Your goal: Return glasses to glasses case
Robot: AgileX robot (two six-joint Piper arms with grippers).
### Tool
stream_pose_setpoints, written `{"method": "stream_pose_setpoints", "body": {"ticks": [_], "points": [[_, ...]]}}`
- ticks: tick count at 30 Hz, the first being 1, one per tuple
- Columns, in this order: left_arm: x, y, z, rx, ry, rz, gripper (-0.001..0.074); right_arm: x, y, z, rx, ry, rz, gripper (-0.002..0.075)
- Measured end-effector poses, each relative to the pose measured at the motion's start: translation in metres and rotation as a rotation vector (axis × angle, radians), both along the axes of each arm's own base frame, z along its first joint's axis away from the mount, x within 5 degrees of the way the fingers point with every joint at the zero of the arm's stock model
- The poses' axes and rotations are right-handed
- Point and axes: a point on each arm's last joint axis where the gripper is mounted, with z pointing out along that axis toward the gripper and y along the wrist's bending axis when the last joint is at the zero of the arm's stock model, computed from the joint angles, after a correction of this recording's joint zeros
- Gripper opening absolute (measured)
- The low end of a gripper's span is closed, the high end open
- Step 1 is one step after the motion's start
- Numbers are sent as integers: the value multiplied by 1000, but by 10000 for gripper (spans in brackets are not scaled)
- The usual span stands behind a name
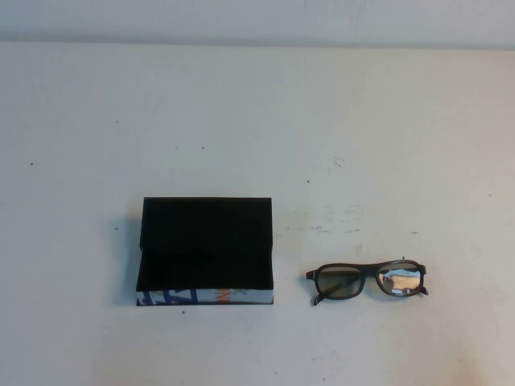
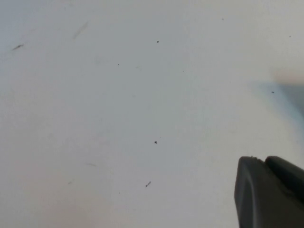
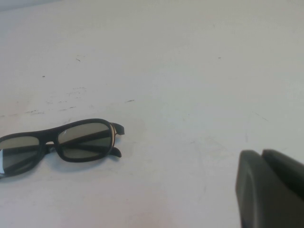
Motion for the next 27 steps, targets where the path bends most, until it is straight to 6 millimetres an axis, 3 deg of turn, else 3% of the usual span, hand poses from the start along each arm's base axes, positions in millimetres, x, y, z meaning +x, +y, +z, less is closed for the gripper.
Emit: {"method": "stream_pose_setpoints", "body": {"ticks": [16, 22, 27], "points": [[0, 0, 0, 0, 0, 0, -4, 0, 1, 0, 28, 1, 2, -11], [0, 0, 0, 0, 0, 0, -4, 0, 5, 1, 161, 5, 12, -11], [0, 0, 0, 0, 0, 0, -4, 1, 8, 11, 393, -70, 0, -11]]}}
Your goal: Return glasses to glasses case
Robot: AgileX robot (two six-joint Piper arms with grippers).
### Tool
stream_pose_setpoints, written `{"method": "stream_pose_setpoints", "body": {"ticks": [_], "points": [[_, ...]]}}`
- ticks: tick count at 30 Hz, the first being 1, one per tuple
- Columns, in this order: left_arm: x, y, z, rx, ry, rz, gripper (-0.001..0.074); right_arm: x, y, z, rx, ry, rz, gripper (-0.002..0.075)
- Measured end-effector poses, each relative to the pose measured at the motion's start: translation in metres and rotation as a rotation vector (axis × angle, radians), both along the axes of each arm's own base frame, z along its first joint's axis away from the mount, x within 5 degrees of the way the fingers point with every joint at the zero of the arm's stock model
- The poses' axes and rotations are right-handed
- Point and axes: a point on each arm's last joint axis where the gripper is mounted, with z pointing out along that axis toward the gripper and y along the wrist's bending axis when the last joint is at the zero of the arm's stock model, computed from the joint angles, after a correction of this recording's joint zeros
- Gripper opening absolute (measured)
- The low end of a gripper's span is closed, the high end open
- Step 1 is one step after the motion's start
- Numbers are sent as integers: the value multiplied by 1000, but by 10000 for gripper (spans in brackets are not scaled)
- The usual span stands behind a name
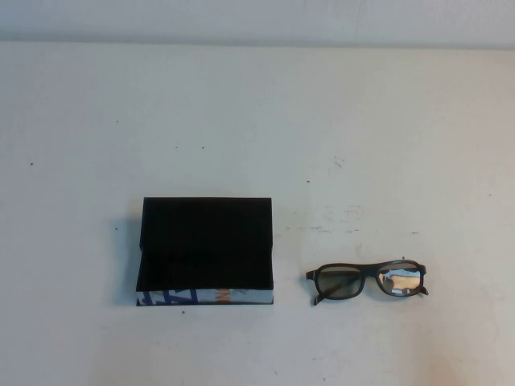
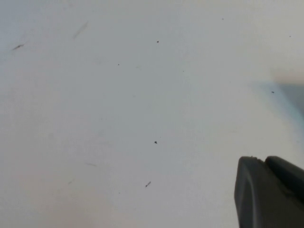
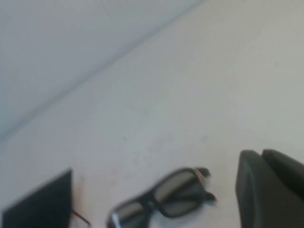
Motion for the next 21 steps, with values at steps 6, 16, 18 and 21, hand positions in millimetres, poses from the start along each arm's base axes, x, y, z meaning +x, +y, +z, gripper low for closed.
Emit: {"method": "stream_pose_setpoints", "body": {"ticks": [6, 16, 18, 21], "points": [[0, 0, 0, 0, 0, 0, -4, 2, -6, 15, 279, -128, -88, -11], [0, 0, 0, 0, 0, 0, -4, 5, 19, 61, 219, 76, 176, -11], [0, 0, 0, 0, 0, 0, -4, 11, 26, 76, 134, 163, 274, -11], [0, 0, 0, 0, 0, 0, -4, 25, 36, 91, 18, 297, 425, -11]]}}
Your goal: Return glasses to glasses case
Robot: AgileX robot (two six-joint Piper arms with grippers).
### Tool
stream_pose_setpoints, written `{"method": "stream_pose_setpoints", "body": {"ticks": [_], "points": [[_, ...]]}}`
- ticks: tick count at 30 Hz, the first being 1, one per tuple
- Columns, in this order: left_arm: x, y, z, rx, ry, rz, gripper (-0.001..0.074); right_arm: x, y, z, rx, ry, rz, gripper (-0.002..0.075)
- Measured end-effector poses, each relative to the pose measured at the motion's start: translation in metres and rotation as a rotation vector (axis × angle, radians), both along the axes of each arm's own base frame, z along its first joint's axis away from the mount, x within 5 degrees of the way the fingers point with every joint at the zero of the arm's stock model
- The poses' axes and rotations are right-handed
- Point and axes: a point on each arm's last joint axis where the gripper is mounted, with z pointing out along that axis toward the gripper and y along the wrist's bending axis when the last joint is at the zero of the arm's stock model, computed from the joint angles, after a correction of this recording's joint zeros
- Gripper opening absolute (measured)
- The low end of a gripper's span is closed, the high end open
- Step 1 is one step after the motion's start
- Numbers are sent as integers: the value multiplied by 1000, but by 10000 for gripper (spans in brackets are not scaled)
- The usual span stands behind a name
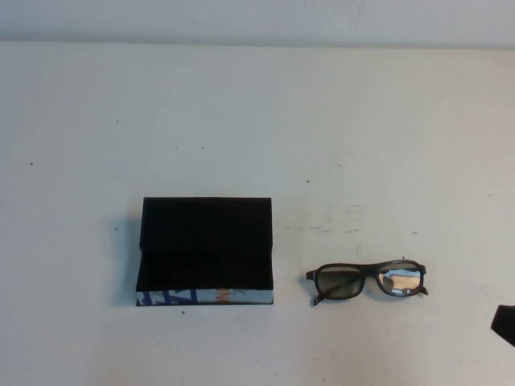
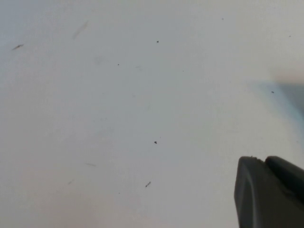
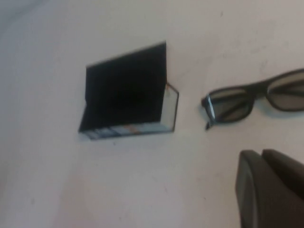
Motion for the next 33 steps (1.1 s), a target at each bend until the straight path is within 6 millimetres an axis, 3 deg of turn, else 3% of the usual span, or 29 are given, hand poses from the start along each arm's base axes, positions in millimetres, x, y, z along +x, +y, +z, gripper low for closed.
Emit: {"method": "stream_pose_setpoints", "body": {"ticks": [7, 13, 25, 30, 33], "points": [[0, 0, 0, 0, 0, 0, -4, 44, 3, 8, -245, 194, 235, -11], [0, 0, 0, 0, 0, 0, -4, 74, 11, 7, -460, 217, 411, -11], [0, 0, 0, 0, 0, 1, -4, 143, 102, 8, -1004, 10, 963, -11], [0, 0, 0, 0, 0, 1, -4, 174, 122, -10, -1118, -77, 1175, -1], [0, 0, 0, 0, 0, 1, -4, 190, 126, -20, -1155, -98, 1251, 59]]}}
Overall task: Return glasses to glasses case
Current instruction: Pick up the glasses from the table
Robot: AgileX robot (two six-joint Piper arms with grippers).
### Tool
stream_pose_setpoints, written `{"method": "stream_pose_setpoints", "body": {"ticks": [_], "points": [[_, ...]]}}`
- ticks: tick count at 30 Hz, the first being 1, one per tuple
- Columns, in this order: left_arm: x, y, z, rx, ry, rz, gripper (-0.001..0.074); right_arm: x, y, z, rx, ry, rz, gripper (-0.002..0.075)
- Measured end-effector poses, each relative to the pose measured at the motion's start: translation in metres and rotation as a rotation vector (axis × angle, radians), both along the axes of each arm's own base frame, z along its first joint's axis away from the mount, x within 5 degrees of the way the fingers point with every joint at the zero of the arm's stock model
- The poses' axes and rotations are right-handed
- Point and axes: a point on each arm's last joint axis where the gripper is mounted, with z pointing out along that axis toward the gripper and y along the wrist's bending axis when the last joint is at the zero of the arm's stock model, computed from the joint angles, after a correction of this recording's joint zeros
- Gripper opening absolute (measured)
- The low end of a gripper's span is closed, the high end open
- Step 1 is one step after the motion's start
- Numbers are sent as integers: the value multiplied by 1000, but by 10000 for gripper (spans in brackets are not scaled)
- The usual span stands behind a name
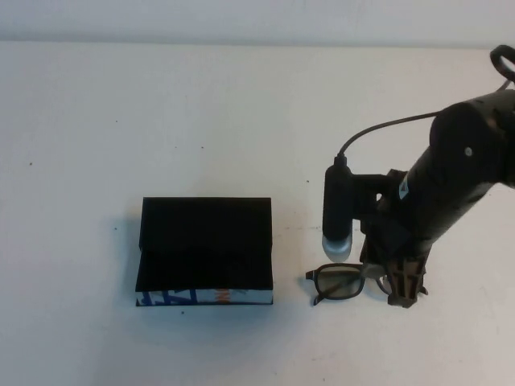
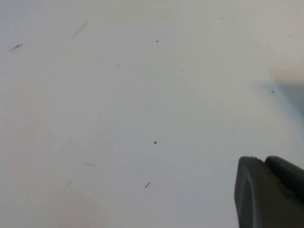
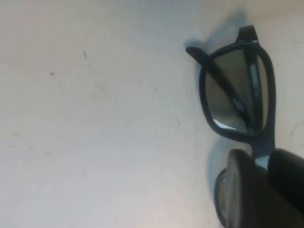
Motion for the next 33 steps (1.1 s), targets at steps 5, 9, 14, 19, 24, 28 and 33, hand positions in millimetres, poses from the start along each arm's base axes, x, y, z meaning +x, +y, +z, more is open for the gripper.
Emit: {"method": "stream_pose_setpoints", "body": {"ticks": [5, 9, 14, 19, 24, 28, 33], "points": [[0, 0, 0, 0, 0, 0, -4, 27, -5, -18, -80, 42, 35, 255], [0, 0, 0, 0, 0, 0, -4, 41, -6, -29, -114, 60, 45, 335], [0, 0, 0, 0, 0, 0, -4, 45, -6, -37, -128, 65, 110, 333], [0, 0, 0, 0, 0, 0, -4, 49, -4, -41, -129, 61, 126, 330], [0, 0, 0, 0, 0, 0, -4, 55, 1, -44, -109, 67, 120, 330], [0, 0, 0, 0, 0, 0, -4, 55, 3, -49, -104, 87, 121, 330], [0, 0, 0, 0, 0, 0, -4, 56, 3, -53, -109, 96, 123, 330]]}}
